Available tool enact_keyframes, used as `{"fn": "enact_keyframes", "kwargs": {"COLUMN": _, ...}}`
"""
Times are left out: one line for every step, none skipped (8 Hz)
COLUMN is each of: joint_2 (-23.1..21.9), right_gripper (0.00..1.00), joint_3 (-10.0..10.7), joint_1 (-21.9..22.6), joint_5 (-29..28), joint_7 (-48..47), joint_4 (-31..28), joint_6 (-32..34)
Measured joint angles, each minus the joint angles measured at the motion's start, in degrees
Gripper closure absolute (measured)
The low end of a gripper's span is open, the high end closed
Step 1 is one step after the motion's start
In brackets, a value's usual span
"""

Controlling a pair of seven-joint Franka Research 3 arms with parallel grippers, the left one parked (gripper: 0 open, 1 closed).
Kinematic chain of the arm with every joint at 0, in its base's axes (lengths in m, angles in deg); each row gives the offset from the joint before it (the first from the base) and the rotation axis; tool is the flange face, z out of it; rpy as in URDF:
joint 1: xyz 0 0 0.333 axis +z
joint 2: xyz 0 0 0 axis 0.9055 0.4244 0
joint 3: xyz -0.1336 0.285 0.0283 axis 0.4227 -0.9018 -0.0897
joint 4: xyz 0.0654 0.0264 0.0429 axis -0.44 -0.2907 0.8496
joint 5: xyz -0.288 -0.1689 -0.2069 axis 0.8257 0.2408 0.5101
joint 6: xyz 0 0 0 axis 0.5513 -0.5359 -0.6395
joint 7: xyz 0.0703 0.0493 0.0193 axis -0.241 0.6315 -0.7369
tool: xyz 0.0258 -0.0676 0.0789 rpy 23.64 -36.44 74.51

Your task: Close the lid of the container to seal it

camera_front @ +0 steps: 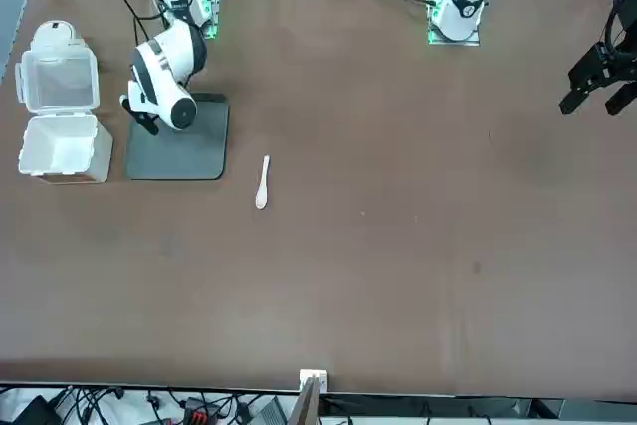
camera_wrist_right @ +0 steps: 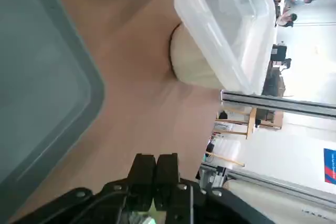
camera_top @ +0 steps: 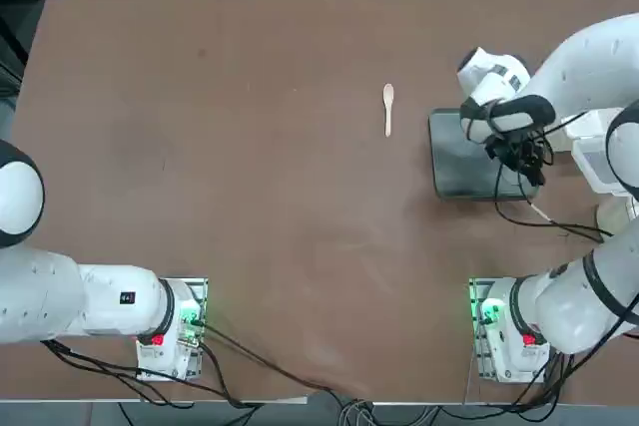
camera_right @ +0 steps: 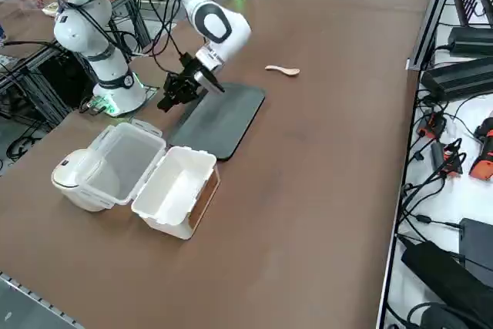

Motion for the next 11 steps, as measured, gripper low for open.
{"fn": "enact_keyframes", "kwargs": {"joint_2": 0.0, "right_gripper": 0.96, "joint_3": 0.0, "joint_1": -1.7, "joint_5": 2.1, "joint_7": -1.5, "joint_4": -1.6, "joint_6": -0.9}}
{"fn": "enact_keyframes", "kwargs": {"joint_2": 0.2, "right_gripper": 0.96, "joint_3": 0.1, "joint_1": -2.9, "joint_5": 4.1, "joint_7": -4.4, "joint_4": -3.2, "joint_6": -1.9}}
{"fn": "enact_keyframes", "kwargs": {"joint_2": 0.7, "right_gripper": 0.96, "joint_3": 0.1, "joint_1": -3.7, "joint_5": 6.3, "joint_7": -7.3, "joint_4": -4.6, "joint_6": -2.3}}
{"fn": "enact_keyframes", "kwargs": {"joint_2": 1.5, "right_gripper": 0.96, "joint_3": 0.1, "joint_1": -5.0, "joint_5": 8.5, "joint_7": -9.7, "joint_4": -5.6, "joint_6": -2.6}}
{"fn": "enact_keyframes", "kwargs": {"joint_2": 2.2, "right_gripper": 0.96, "joint_3": 0.1, "joint_1": -6.6, "joint_5": 10.2, "joint_7": -11.0, "joint_4": -6.3, "joint_6": -3.3}}
{"fn": "enact_keyframes", "kwargs": {"joint_2": 2.7, "right_gripper": 0.96, "joint_3": 0.1, "joint_1": -8.3, "joint_5": 11.4, "joint_7": -12.4, "joint_4": -6.6, "joint_6": -4.3}}
{"fn": "enact_keyframes", "kwargs": {"joint_2": 3.0, "right_gripper": 0.96, "joint_3": 0.1, "joint_1": -10.3, "joint_5": 13.1, "joint_7": -14.2, "joint_4": -6.8, "joint_6": -4.9}}
{"fn": "enact_keyframes", "kwargs": {"joint_2": 3.5, "right_gripper": 0.96, "joint_3": 0.1, "joint_1": -12.3, "joint_5": 15.8, "joint_7": -16.3, "joint_4": -7.2, "joint_6": -5.4}}
{"fn": "enact_keyframes", "kwargs": {"joint_2": 4.5, "right_gripper": 0.96, "joint_3": 0.1, "joint_1": -14.3, "joint_5": 18.7, "joint_7": -18.5, "joint_4": -7.7, "joint_6": -6.2}}
{"fn": "enact_keyframes", "kwargs": {"joint_2": 5.6, "right_gripper": 0.96, "joint_3": 0.1, "joint_1": -16.2, "joint_5": 21.6, "joint_7": -20.1, "joint_4": -7.8, "joint_6": -7.1}}
{"fn": "enact_keyframes", "kwargs": {"joint_2": 6.5, "right_gripper": 0.96, "joint_3": 0.1, "joint_1": -18.0, "joint_5": 24.0, "joint_7": -20.8, "joint_4": -7.8, "joint_6": -7.4}}
